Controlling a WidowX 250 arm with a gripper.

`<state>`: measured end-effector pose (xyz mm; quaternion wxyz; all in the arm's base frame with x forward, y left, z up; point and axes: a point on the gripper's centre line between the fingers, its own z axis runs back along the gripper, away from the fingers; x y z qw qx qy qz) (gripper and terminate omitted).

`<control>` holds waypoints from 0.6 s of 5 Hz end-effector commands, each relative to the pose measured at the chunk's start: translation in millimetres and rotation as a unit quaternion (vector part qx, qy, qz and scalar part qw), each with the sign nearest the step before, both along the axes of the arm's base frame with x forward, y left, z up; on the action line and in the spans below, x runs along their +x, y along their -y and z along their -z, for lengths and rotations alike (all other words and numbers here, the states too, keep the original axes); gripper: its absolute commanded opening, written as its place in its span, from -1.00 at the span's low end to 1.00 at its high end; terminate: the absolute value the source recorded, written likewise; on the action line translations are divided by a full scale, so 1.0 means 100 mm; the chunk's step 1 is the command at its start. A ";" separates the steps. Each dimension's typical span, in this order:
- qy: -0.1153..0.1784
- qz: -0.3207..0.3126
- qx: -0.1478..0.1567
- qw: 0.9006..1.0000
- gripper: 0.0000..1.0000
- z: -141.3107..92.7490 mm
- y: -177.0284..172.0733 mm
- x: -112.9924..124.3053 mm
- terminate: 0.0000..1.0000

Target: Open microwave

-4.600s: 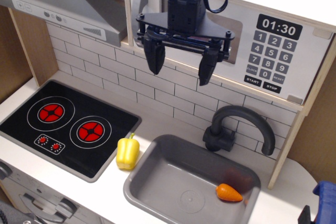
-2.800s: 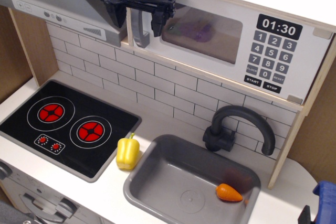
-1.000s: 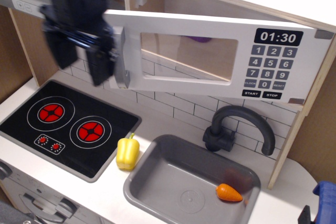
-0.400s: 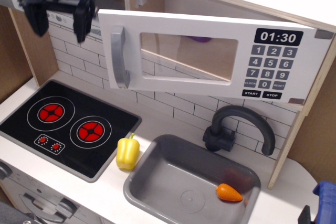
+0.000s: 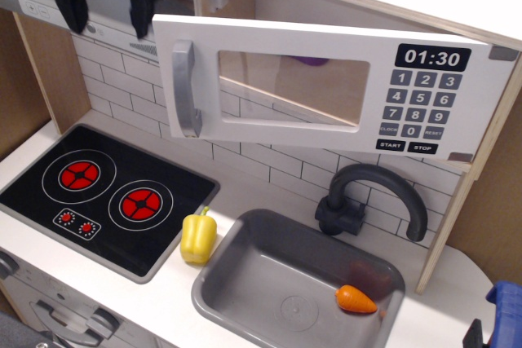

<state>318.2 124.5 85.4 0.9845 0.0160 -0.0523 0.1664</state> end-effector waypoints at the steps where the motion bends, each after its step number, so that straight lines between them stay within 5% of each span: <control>1: 0.059 0.111 -0.023 0.992 1.00 -0.23 0.65 -0.11 -1.00; 3: 0.016 0.148 -0.044 0.988 1.00 0.03 1.26 -0.62 -1.00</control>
